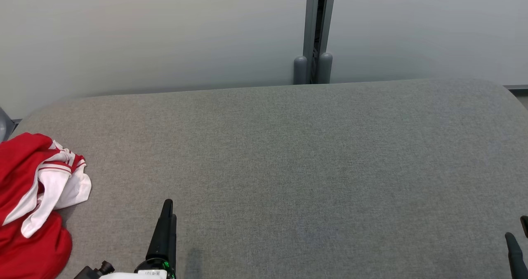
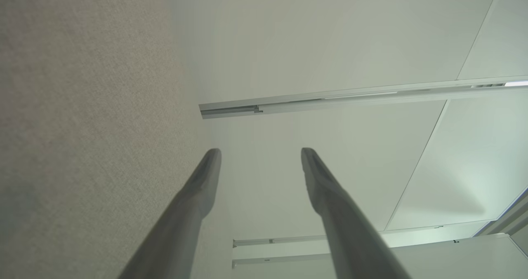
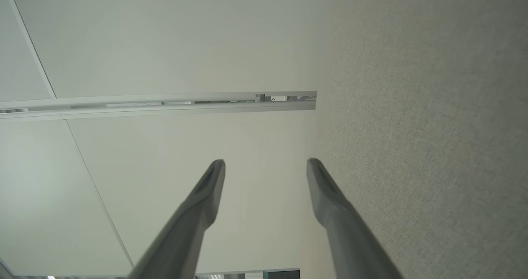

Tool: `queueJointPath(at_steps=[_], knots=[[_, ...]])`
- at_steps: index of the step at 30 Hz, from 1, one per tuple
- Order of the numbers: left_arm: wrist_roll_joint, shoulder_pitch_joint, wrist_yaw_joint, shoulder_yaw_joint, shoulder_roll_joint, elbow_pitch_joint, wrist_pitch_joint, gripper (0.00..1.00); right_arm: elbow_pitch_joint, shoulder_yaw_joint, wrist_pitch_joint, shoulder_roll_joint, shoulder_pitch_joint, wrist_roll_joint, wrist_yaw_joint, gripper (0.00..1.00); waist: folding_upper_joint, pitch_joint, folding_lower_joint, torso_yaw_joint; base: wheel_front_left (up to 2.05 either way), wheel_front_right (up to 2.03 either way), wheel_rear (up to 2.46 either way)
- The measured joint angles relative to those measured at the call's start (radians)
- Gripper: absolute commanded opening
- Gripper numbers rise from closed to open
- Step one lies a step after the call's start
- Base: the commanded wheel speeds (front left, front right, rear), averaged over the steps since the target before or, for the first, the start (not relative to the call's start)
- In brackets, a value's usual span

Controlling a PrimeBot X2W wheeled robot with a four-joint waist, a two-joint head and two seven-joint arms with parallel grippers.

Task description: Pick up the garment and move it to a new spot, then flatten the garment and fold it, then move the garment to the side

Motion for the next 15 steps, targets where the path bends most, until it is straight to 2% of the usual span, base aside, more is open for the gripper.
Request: queueJointPath(at_steps=[8, 15], knots=[[0.006, -0.028, 0.0, 0.007, 0.002, 0.013, -0.009, 1.0, 0.013, 0.036, -0.058, -0.009, -0.032, -0.049, 0.0, 1.0, 0.0, 0.001, 0.0, 0.0, 0.0, 0.0, 0.0], [0.092, -0.069, 0.0, 0.015, 0.013, 0.025, -0.025, 1.0, 0.019, 0.088, -0.12, -0.044, -0.071, -0.164, 0.0, 1.0, 0.0, 0.003, 0.0, 0.001, 0.0, 0.0, 0.0]])
